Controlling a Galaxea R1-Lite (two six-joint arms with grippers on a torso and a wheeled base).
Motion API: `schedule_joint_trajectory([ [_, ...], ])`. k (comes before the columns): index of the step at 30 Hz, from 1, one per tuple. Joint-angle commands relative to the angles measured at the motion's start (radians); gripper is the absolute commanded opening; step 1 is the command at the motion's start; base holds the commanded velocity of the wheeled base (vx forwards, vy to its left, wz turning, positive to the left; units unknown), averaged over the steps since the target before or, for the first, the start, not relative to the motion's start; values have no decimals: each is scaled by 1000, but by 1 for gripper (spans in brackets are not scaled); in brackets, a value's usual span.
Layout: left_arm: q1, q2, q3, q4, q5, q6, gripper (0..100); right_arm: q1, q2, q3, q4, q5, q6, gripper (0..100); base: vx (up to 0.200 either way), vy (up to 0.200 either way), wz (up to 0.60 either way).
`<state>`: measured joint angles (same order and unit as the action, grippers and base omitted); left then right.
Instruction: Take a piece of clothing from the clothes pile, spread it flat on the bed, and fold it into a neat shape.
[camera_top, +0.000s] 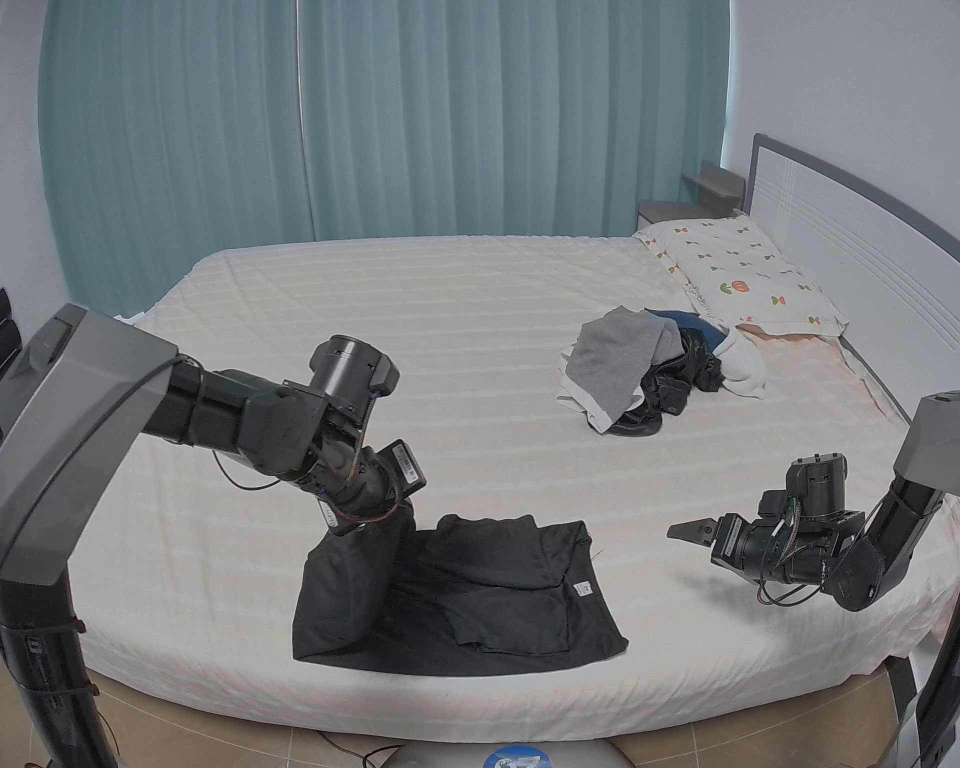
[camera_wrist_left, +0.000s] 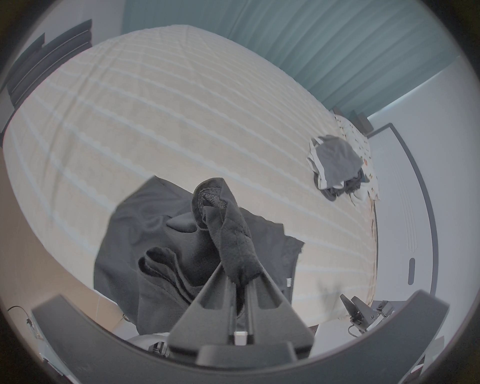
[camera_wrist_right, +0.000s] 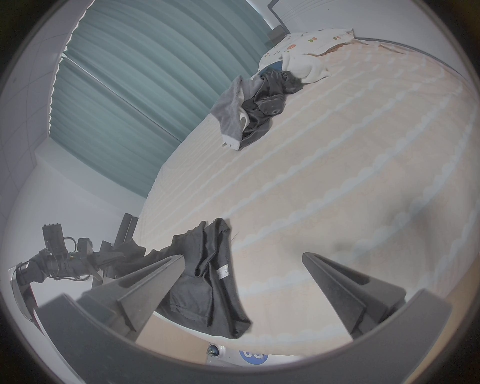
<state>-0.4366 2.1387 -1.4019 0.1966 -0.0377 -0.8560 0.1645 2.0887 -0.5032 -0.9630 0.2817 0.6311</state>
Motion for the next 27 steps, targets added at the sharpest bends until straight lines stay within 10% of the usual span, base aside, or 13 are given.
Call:
schedule_joint_trajectory([
  [1, -65, 119, -127, 64, 1, -18, 0, 10, 4, -5, 0, 1, 1, 100, 0, -200, 0],
  [17, -129, 204, -209, 70, -14, -120, 0, 47, 31, -18, -2, 1, 4, 100, 0, -50, 0],
  [18, -131, 205, -212, 66, -21, -126, 100, 56, 37, -20, -2, 1, 4, 100, 0, 0, 0],
  [27, -103, 133, -161, 57, -189, -184, 100, 83, 42, -18, -25, -1, 62, 100, 0, 0, 0],
])
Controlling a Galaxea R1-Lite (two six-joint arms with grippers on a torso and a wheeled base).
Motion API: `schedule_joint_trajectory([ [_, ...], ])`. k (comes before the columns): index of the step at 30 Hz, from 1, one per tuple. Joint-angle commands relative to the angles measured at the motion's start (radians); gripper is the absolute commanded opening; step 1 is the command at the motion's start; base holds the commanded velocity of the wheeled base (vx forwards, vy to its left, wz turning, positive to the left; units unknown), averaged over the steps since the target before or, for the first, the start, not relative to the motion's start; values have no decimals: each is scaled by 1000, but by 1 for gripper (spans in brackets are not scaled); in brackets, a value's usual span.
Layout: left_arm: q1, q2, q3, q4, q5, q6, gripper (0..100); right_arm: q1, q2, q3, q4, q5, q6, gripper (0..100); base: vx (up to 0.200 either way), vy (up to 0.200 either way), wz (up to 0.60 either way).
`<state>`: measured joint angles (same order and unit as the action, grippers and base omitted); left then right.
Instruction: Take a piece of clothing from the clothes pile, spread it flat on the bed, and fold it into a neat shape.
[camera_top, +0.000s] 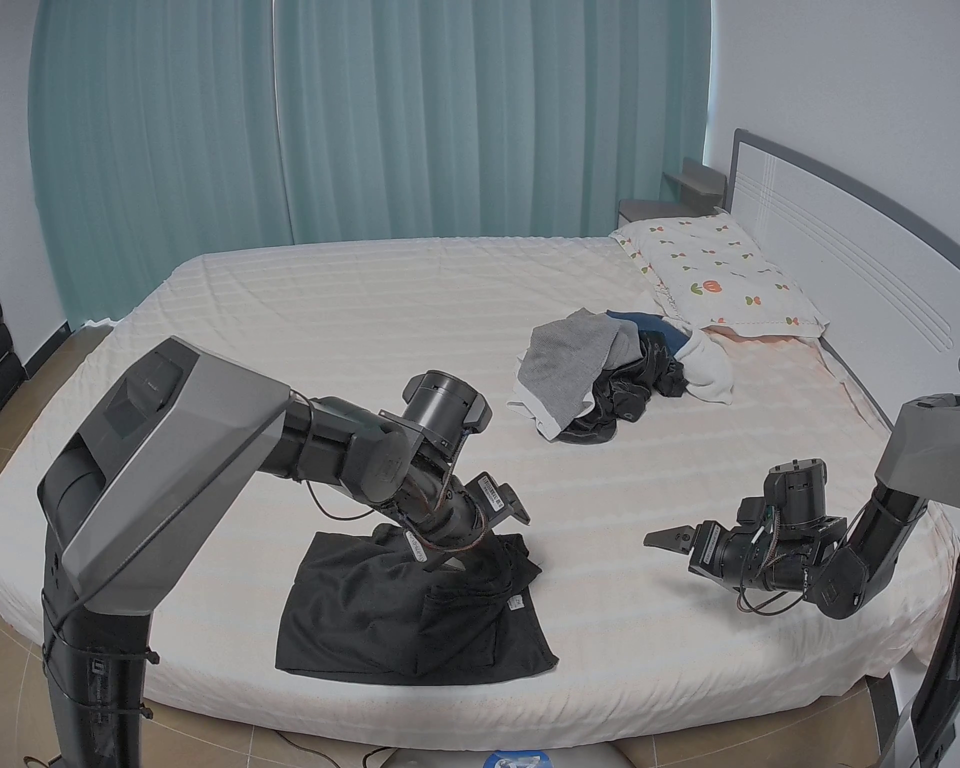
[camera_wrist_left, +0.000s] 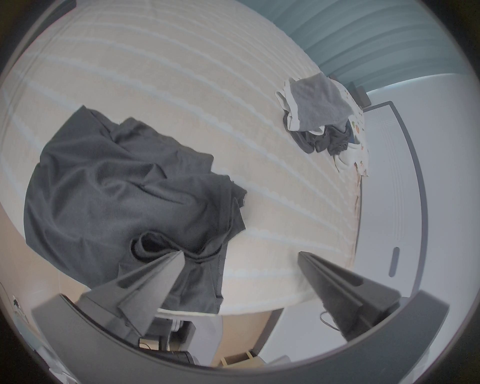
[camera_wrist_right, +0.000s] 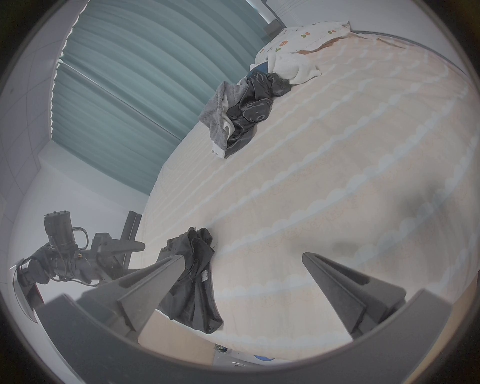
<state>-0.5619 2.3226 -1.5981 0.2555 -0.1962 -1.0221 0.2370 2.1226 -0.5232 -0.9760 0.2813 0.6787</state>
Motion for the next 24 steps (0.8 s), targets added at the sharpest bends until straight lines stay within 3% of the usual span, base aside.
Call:
schedule_joint_trajectory([
  [1, 39, -57, 46, -2, -26, -15, 100, 10, 13, 2, -13, -1, 15, 100, 0, 0, 0],
  [10, 177, -149, 230, -22, -35, -9, 100, 11, 20, 3, -12, -8, 13, 100, 0, 0, 0],
  [17, 339, -269, 560, -289, -186, -7, 100, 24, 19, 3, -3, -11, 10, 100, 0, 0, 0],
  [20, 359, -276, 622, -357, -187, -7, 100, 25, 19, 2, -1, -11, 8, 100, 0, 0, 0],
  [24, 386, -270, 632, -361, -187, -9, 100, 33, 19, 2, 0, -14, 5, 100, -200, 0, 0],
])
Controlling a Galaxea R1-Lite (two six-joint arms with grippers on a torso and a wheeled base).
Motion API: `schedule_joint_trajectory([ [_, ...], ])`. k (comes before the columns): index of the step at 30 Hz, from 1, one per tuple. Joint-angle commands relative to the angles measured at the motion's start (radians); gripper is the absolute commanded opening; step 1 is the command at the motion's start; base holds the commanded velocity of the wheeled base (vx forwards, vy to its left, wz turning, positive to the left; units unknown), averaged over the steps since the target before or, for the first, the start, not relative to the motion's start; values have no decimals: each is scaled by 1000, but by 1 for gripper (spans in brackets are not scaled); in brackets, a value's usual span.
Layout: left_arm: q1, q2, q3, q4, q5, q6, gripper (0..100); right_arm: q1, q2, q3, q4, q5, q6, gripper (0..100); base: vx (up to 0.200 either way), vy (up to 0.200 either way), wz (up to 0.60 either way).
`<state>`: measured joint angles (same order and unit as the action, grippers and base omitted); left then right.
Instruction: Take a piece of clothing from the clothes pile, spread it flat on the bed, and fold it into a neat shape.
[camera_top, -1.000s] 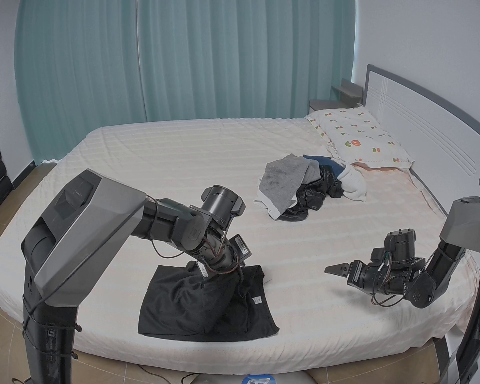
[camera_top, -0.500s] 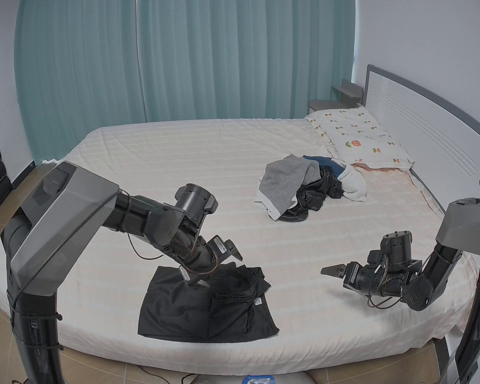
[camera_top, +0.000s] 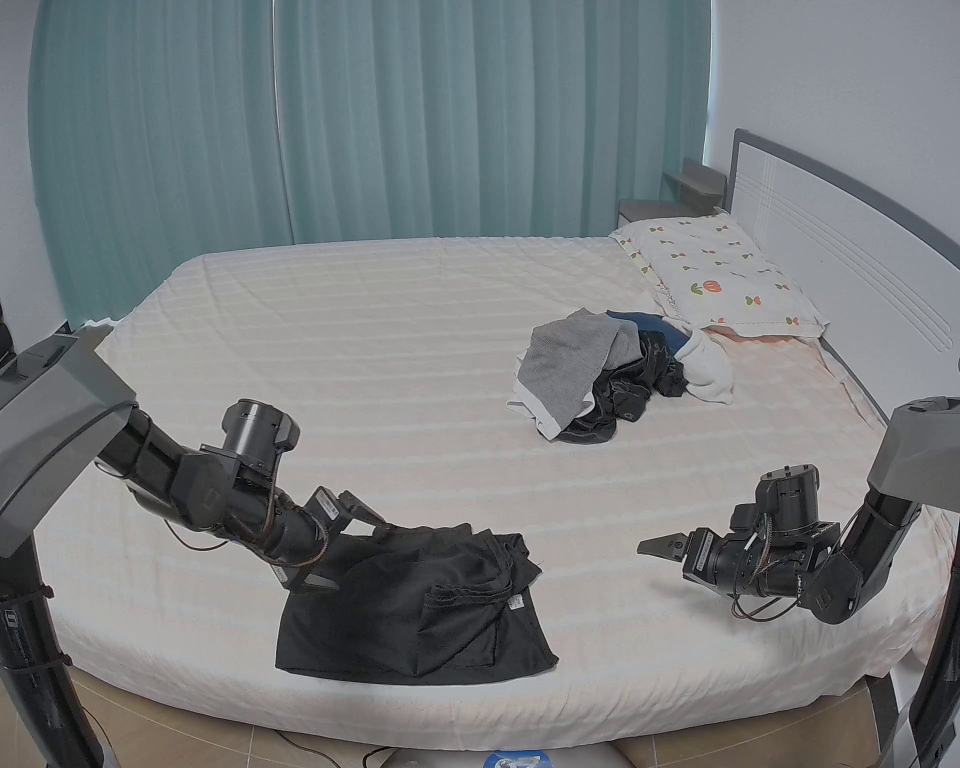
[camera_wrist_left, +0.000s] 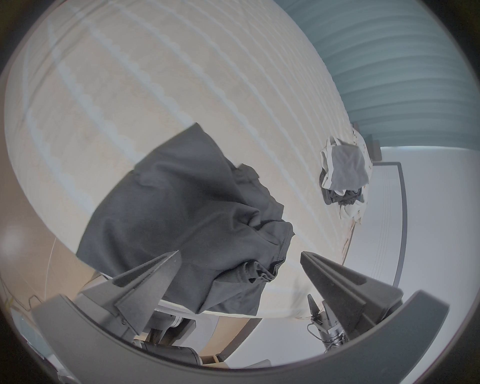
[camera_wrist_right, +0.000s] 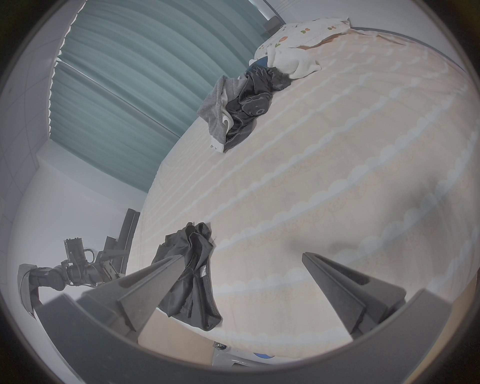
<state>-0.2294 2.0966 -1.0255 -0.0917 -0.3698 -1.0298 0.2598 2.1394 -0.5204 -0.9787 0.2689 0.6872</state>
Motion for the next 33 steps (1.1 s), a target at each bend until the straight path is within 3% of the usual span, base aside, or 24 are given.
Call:
schedule_joint_trajectory([
  [1, 53, -44, 61, -14, -15, -1, 100, 10, 2, -1, 3, -2, -3, 100, -200, 0, 0],
  [14, 87, -43, 48, -19, -14, -32, 100, 30, 20, -53, 63, -66, -5, 100, -15, 0, 0],
  [26, 147, -40, 45, -34, -51, -32, 100, 91, 31, -187, 198, -205, -11, 100, 0, 200, 0],
  [33, 165, -30, 41, -34, -54, -29, 100, 134, 54, -303, 298, -295, -89, 100, 0, 200, 0],
])
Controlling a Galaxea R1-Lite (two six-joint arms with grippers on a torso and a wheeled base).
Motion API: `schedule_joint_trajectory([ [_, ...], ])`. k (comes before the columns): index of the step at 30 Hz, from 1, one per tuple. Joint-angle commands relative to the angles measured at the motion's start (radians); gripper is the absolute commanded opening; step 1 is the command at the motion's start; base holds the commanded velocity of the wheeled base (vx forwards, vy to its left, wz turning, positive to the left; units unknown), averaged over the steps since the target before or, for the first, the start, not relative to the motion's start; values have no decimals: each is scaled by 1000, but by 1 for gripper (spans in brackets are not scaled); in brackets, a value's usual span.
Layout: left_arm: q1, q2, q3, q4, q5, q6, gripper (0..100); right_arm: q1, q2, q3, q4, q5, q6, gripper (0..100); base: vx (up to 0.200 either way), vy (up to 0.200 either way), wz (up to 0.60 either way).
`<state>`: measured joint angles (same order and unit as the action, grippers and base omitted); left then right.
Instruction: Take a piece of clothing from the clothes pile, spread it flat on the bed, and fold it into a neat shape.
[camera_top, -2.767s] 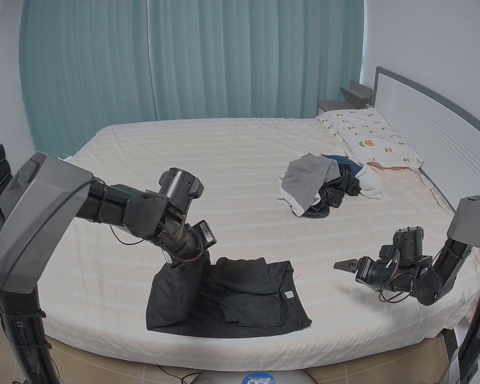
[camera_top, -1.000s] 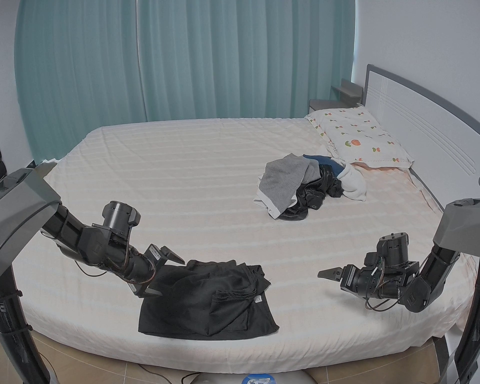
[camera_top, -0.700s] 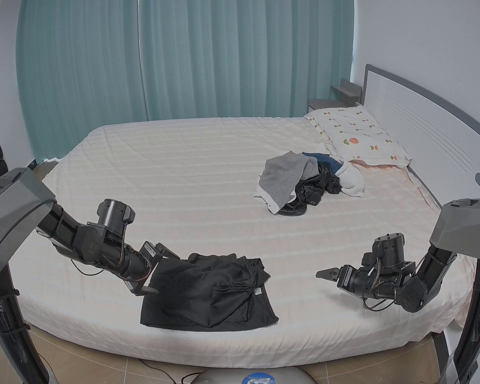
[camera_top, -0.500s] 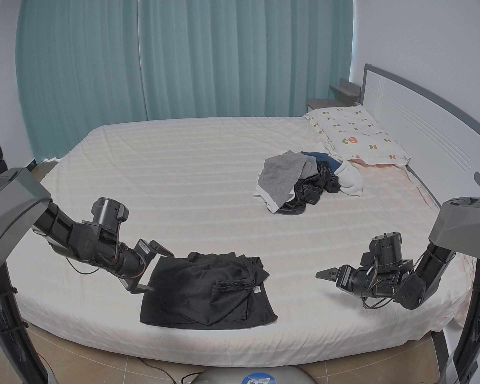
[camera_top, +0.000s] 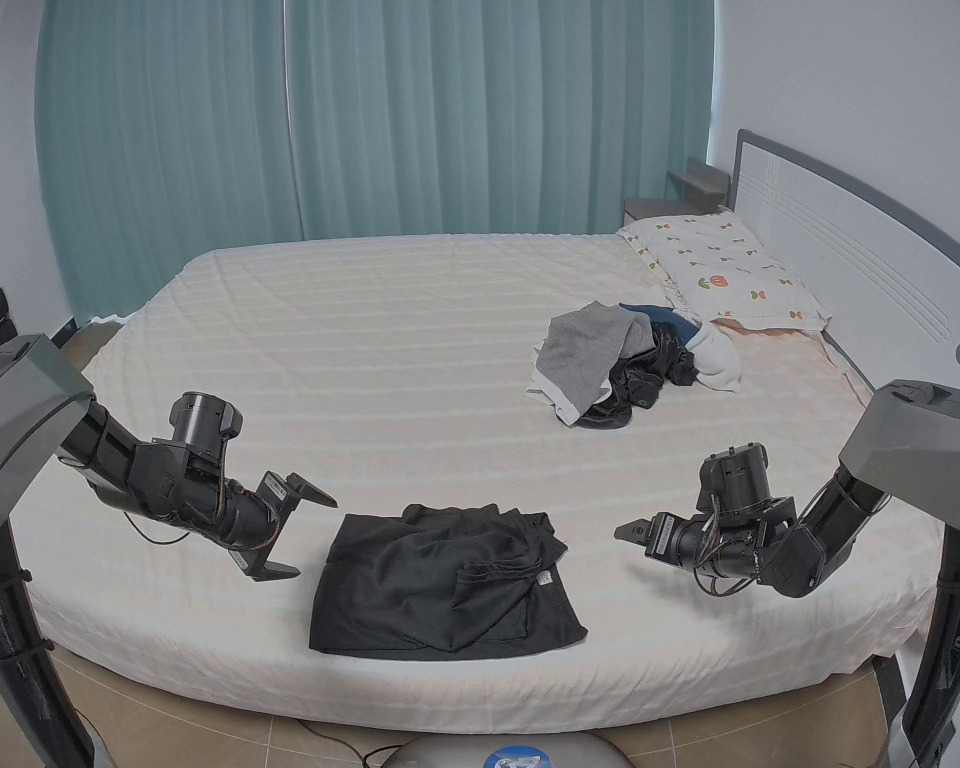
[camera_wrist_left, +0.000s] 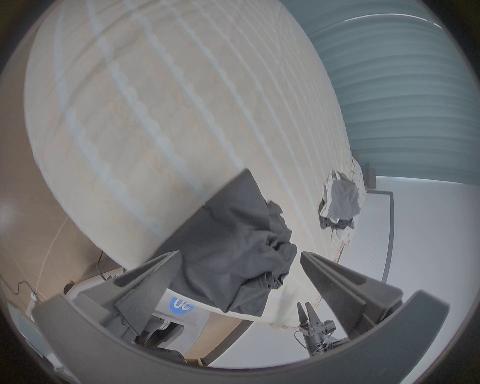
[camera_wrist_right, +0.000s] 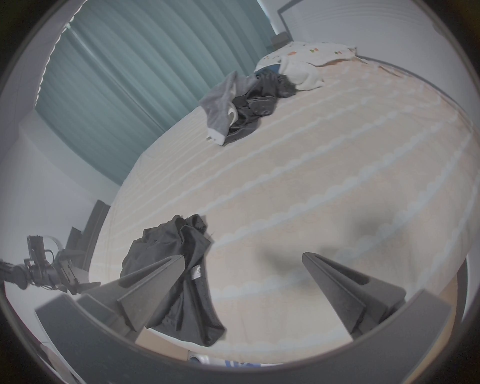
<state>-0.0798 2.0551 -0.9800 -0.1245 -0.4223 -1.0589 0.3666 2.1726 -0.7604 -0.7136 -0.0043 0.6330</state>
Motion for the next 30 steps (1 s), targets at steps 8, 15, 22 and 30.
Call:
schedule_joint_trajectory([
  [8, 43, 13, -6, -3, -9, 5, 100, 81, 75, -165, 60, -63, -118, 100, 0, 200, 0],
  [15, 51, 17, -5, -1, -19, 5, 100, 132, 104, -191, 60, -66, -185, 100, 0, 200, 0],
  [22, 54, 20, -2, -1, -19, 5, 100, 132, 145, -186, 48, -132, -289, 100, 0, 57, 0],
  [30, 52, 22, 0, -1, -19, 7, 100, 143, 176, -191, 49, -137, -349, 100, 0, 0, 0],
])
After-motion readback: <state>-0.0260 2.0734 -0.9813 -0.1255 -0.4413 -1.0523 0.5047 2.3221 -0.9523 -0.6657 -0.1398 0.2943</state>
